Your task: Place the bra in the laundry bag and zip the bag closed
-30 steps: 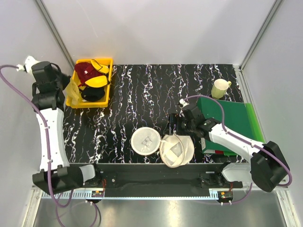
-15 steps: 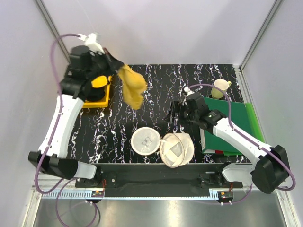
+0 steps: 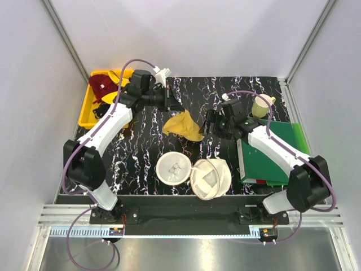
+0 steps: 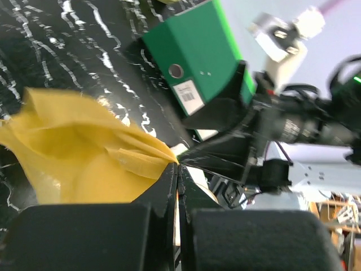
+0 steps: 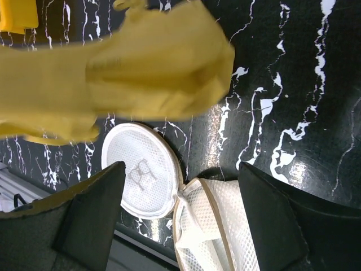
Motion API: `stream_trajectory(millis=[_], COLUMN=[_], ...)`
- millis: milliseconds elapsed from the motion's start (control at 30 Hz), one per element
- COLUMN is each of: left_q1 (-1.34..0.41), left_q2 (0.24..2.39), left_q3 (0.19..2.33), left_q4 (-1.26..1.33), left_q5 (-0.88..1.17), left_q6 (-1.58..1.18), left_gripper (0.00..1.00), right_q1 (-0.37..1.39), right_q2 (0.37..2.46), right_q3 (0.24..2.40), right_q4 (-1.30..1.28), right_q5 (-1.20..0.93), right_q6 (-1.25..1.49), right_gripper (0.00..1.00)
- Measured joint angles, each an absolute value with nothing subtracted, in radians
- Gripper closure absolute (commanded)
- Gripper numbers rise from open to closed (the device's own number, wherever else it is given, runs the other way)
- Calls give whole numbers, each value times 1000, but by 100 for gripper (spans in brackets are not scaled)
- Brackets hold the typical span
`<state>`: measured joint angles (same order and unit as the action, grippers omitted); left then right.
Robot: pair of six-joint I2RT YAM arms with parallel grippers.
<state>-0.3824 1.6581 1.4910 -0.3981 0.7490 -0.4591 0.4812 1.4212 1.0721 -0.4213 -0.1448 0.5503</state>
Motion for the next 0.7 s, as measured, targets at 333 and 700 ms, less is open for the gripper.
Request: stream_trajectory(millis=[333, 700], left_q1=[-148, -165], left_q2=[1613, 1602], left_q3=[1294, 1290], left_q4=[-363, -363], left_q5=[753, 801], left_q6=[-461, -467], left_gripper=[100, 100], right_q1=[481, 482], right_q2=[1579, 1779], right_q3=[1091, 1108], right_q4=[-319, -98], right_q5=[-307, -511], right_q6=[511, 474], right_gripper=[0, 0])
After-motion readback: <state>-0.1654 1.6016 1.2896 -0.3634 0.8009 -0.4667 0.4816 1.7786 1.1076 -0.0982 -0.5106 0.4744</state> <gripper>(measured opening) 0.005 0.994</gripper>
